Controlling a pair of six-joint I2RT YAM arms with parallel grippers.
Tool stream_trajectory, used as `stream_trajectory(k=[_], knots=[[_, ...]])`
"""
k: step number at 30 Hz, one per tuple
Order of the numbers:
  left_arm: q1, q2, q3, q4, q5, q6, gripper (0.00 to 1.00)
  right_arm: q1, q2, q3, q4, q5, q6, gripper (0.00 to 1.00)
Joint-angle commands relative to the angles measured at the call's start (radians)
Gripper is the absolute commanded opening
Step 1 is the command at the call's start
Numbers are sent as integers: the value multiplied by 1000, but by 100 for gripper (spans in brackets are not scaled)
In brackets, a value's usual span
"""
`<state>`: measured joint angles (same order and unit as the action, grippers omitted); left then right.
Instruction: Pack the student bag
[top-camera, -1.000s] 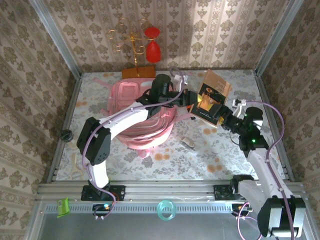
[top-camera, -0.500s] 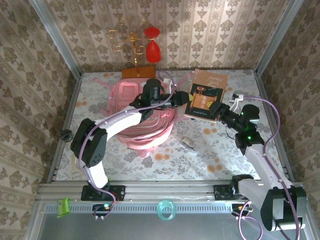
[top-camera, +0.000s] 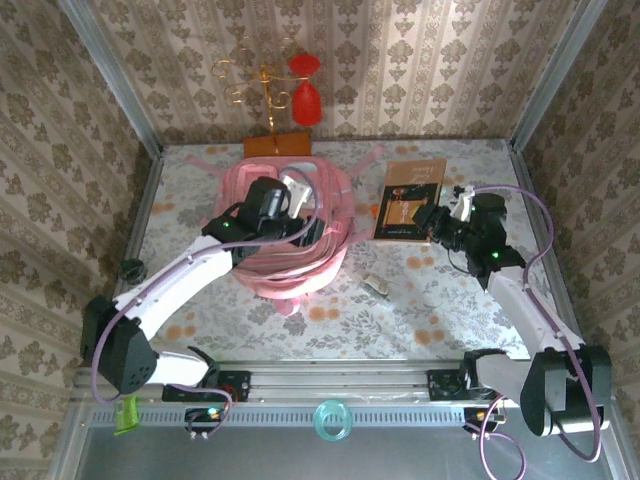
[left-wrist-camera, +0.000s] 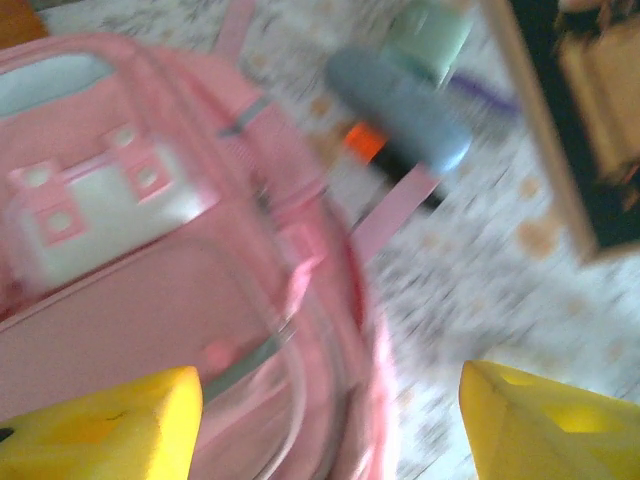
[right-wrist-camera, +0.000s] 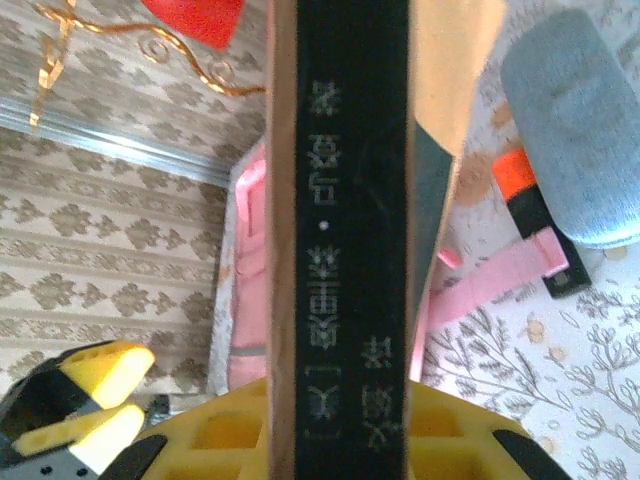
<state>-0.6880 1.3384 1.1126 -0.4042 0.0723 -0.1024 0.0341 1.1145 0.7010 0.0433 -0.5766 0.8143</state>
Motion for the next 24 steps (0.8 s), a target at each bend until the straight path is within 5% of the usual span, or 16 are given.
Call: stream_trajectory(k=[1, 8, 15, 19, 24], knots=[[-45, -25, -67, -268, -151, 393, 70, 9, 8, 40, 32, -36, -63, 0], [9, 13, -88, -374, 33, 706, 71, 8, 36, 14, 62, -43, -70, 0], [103, 136, -59, -391, 78, 710, 53, 7, 28, 7, 49, -37, -91, 0], [118, 128, -77, -367, 86, 709, 54, 8, 25, 8, 37, -25, -101, 0], [137, 134, -64, -355, 84, 683, 37, 8, 28, 8, 34, -23, -101, 0]])
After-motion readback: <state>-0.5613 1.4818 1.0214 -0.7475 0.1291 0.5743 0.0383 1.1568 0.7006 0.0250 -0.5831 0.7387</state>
